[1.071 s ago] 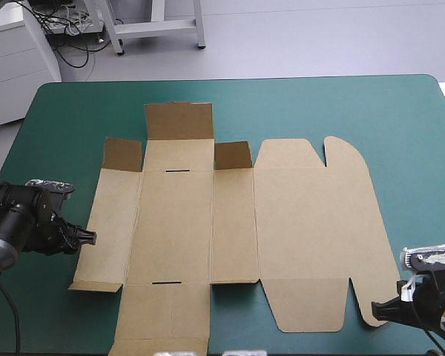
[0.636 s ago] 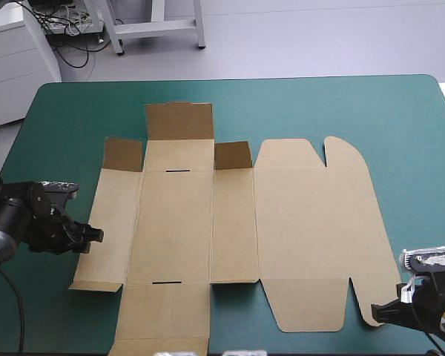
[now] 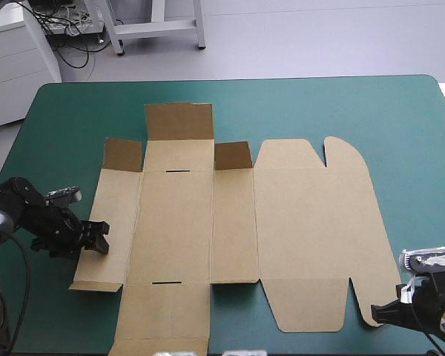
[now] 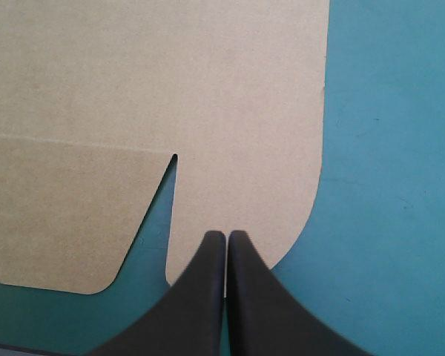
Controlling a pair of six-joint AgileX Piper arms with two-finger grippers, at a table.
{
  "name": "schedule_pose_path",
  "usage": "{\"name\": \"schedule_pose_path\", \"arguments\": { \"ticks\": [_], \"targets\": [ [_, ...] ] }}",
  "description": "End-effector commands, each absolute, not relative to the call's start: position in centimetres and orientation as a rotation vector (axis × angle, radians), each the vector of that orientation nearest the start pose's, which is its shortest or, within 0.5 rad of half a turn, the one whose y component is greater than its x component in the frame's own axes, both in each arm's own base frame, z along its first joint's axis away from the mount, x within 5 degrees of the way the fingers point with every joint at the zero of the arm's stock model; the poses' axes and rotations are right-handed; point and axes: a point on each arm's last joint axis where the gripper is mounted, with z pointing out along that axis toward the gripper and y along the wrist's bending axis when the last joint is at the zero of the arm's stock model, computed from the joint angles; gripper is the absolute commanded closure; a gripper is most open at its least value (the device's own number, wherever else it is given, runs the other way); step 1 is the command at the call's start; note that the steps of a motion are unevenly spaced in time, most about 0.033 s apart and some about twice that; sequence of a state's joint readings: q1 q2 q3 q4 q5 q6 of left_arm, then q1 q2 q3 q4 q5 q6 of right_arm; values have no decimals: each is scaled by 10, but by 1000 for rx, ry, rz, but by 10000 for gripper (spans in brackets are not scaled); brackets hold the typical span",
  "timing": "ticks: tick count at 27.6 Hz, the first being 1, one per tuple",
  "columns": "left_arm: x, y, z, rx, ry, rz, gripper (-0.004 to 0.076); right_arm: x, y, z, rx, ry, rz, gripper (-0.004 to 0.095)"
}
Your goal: Fold the box
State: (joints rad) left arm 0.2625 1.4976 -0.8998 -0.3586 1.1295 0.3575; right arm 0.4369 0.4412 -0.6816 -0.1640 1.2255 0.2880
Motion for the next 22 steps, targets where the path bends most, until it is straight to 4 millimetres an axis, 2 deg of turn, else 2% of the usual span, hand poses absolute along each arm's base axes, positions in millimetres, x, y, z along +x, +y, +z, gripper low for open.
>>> {"name": "schedule_pose_path", "arguments": {
  "ticks": [1,5,7,12,22],
  "targets": [
    [249,23,226,-94,3015,-777,262,52,8,319,-187,2389,106,916],
    [252,8,233,-9,2897,-1081,262,52,8,319,-187,2389,106,916],
    [254,4,238,-9,2833,-1146,262,52,8,319,-187,2389,106,916],
    [256,-3,243,-22,2774,-1212,262,54,9,320,-188,2367,115,916],
    [254,-32,243,124,2814,-1237,262,55,9,322,-182,2344,128,916]
  ]
}}
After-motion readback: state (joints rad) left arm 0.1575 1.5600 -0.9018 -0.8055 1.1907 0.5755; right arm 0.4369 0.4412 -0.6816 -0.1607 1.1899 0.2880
